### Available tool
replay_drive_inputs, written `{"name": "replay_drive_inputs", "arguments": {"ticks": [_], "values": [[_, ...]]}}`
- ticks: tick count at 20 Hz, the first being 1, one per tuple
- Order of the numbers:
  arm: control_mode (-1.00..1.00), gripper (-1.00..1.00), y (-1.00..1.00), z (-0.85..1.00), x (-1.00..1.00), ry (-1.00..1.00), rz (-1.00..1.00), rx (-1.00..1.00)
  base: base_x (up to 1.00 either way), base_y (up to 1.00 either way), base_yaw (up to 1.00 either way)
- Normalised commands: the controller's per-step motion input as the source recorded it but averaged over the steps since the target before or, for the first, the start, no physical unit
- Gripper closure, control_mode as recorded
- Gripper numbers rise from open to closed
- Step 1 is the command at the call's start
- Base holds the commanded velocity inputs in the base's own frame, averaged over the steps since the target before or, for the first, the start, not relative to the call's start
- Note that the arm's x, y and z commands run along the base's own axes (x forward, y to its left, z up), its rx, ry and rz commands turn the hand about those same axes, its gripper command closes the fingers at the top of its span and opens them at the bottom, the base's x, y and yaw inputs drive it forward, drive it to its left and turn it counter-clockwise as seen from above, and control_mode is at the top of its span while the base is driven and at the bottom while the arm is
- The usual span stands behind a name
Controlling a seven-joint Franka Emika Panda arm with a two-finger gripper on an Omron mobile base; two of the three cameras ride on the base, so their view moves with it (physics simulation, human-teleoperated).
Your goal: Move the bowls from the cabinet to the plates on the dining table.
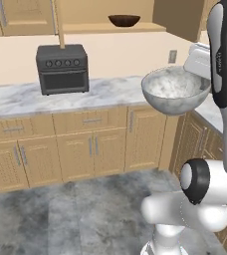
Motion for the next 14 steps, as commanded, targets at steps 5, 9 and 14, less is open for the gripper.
{"name": "replay_drive_inputs", "arguments": {"ticks": [5, 9, 14], "values": [[1.00, 1.00, 0.00, 0.00, 0.00, 0.00, 0.00, 0.00, -0.62, 0.00, 0.00], [1.00, 1.00, 0.00, 0.00, 0.00, 0.00, 0.00, 0.00, -0.62, 0.00, 0.00], [1.00, 1.00, 0.00, 0.00, 0.00, 0.00, 0.00, 0.00, -0.62, 0.00, 0.00]]}}
